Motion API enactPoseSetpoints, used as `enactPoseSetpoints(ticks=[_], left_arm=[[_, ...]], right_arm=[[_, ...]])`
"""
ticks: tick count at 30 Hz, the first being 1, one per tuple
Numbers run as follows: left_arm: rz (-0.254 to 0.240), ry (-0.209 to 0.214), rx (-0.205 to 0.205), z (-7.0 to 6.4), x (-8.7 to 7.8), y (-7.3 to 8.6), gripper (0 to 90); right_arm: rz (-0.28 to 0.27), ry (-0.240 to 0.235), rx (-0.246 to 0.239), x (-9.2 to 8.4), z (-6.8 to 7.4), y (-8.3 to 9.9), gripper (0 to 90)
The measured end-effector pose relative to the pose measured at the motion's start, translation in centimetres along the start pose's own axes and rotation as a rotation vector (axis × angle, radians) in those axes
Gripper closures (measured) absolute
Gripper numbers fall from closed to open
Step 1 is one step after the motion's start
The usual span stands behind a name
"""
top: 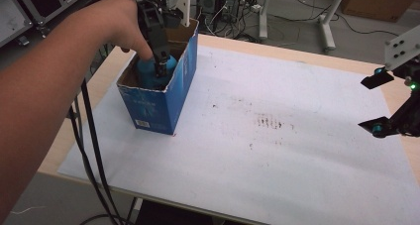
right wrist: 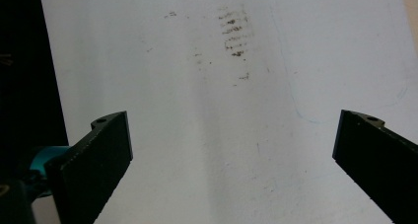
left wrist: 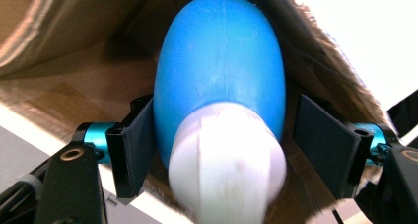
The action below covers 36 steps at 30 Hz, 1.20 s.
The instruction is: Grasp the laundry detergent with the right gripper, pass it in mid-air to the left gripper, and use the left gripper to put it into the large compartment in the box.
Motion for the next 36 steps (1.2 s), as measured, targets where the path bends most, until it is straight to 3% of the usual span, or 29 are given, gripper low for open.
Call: enactPoseSetpoints(ticks=[14,17,21,22,28,29,32,34,36], left_arm=[[-0.023,-0.055,-0.001,-1.9,-3.6,-0.3,20.6],[-0.007,-0.063,0.03,-2.7,-4.6,-0.5,19.0],[-0.013,-0.068,0.042,-3.3,-4.9,-0.6,17.2],[0.003,-0.071,0.075,-4.0,-5.5,-0.8,16.7],[0.012,-0.077,0.131,-5.6,-6.2,-1.3,15.9],[0.025,-0.085,0.16,-6.4,-6.3,-1.7,15.2],[0.034,-0.086,0.186,-7.2,-6.4,-2.0,12.7],[0.034,-0.087,0.228,-8.2,-6.5,-2.6,12.7],[0.037,-0.084,0.244,-8.6,-6.5,-2.9,12.7]], right_arm=[[-0.015,0.007,-0.025,-0.8,0.2,-0.7,0.7],[-0.014,0.007,-0.026,-1.3,0.1,-0.8,0.6],[-0.01,0.009,-0.028,-1.7,-0.1,-0.9,0.6],[0.0,0.007,-0.023,-2.0,-0.3,-0.8,0.6],[0.019,-0.005,-0.034,-2.4,-0.9,-0.7,0.6],[0.029,-0.017,-0.042,-2.4,-1.1,-0.7,0.7],[0.032,-0.034,-0.058,-2.3,-1.2,-0.7,0.6],[0.064,-0.047,-0.081,-1.9,-1.1,-0.8,0.6],[0.074,-0.052,-0.088,-1.8,-1.1,-0.9,0.6]])
Point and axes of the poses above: each handheld gripper's, and its own axes: x roughly forward along the jaws, y roughly out of its underside, z roughly to its left, the point moved 2 cm from there along x, roughly forward along the jaws, and after that the axes turned 9 degrees about y, right-handed, at the moved point
